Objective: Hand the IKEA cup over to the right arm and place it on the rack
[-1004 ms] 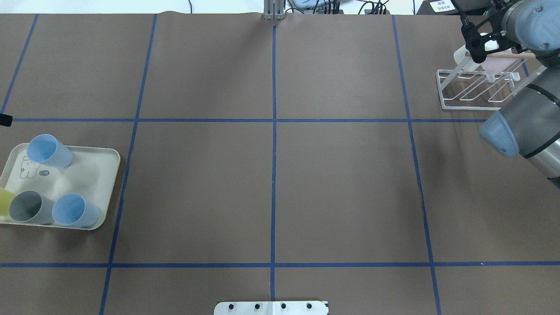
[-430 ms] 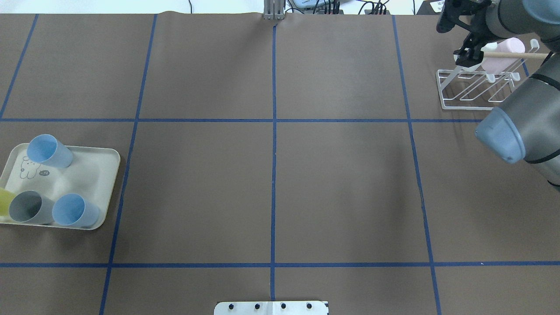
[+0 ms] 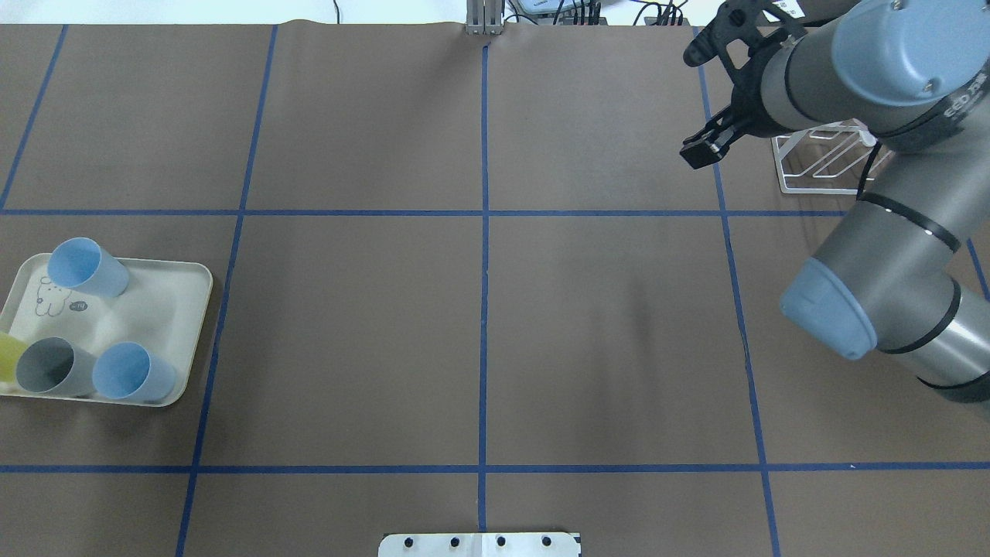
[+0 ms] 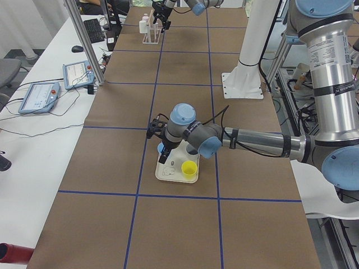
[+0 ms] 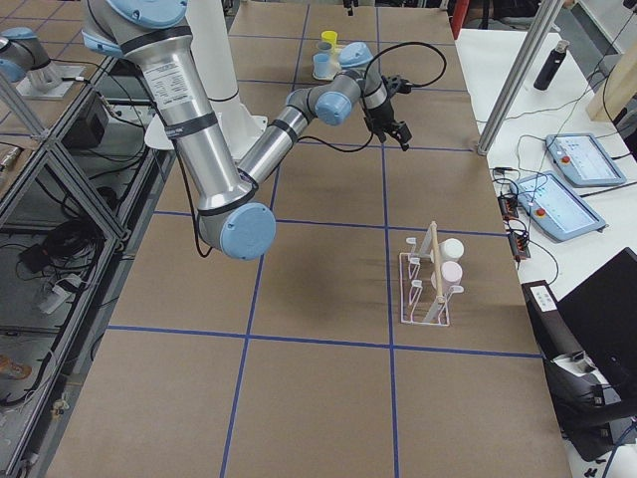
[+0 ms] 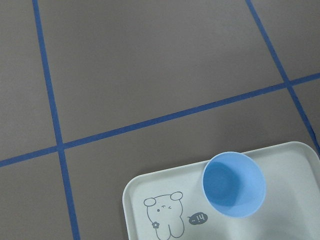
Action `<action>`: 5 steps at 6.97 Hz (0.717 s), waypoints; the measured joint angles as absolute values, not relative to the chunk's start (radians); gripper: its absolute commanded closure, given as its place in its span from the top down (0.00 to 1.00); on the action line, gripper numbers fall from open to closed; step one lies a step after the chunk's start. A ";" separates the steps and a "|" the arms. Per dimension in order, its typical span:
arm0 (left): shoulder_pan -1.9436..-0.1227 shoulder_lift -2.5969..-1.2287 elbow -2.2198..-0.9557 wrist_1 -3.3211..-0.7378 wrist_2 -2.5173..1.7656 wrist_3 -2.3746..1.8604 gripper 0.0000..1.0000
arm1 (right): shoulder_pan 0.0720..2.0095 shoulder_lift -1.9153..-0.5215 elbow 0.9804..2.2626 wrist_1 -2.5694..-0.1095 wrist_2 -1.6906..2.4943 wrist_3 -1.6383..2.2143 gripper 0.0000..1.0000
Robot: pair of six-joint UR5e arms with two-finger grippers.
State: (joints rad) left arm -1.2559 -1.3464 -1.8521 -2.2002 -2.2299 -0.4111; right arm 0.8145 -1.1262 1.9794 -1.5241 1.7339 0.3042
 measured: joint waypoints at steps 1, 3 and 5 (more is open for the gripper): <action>-1.213 -1.367 -1.816 -2.254 -2.202 -0.481 1.00 | 0.755 -1.087 1.978 -1.552 1.734 0.416 0.99; -1.104 -1.418 -1.760 -2.303 -2.101 -0.605 1.00 | 0.693 -0.992 1.975 -1.660 1.730 0.500 0.99; -1.065 -1.474 -1.683 -2.329 -2.075 -0.638 0.81 | 0.673 -0.965 1.973 -1.689 1.723 0.518 0.99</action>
